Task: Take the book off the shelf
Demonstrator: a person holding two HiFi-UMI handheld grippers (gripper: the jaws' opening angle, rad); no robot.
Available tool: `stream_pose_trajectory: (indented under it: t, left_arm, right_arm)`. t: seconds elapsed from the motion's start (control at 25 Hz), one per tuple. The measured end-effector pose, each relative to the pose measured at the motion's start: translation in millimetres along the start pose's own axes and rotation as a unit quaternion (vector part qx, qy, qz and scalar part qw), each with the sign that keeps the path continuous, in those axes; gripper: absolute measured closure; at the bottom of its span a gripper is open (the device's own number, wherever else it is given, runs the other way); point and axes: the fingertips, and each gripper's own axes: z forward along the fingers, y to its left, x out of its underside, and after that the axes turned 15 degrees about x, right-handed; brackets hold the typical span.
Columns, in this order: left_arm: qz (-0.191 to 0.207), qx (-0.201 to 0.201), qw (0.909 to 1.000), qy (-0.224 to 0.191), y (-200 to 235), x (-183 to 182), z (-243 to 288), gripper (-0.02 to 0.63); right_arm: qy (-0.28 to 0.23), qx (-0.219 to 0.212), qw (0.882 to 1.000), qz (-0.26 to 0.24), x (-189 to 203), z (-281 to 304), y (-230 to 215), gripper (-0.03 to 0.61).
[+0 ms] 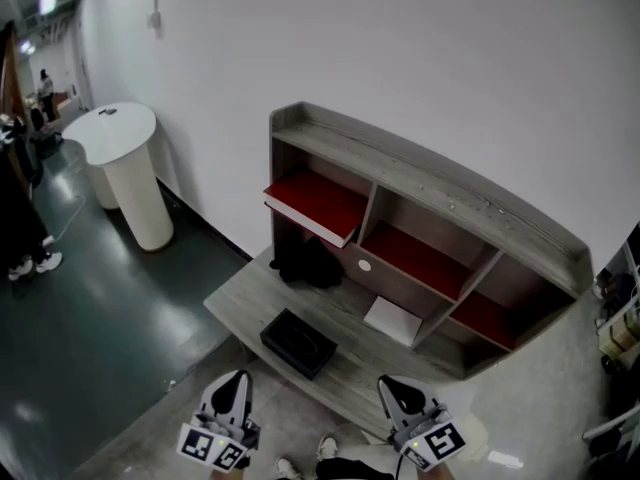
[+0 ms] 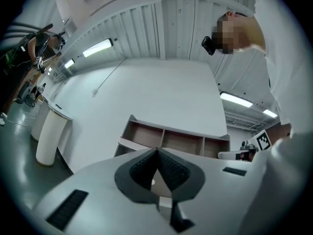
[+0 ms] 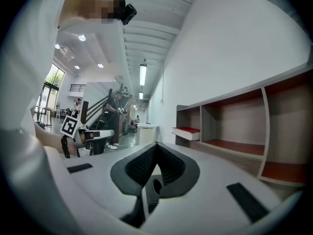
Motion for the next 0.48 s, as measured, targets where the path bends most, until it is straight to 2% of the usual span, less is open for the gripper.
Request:
stream_pose_trajectory:
  t: [0.2, 0.48]
  left_arm:
    - [0.015, 0.003, 0.9999, -0.007, 9, -11, 44, 0.597]
    - [-0.025, -0.025, 0.9992, -0.017, 44, -1, 75, 0.597]
  right_arm:
    - [-0.038, -0.016, 0.999, 0.022, -12, 36, -30, 0.555]
    - [-0.041, -0.024, 0.998, 0.044, -4, 57, -59, 0.555]
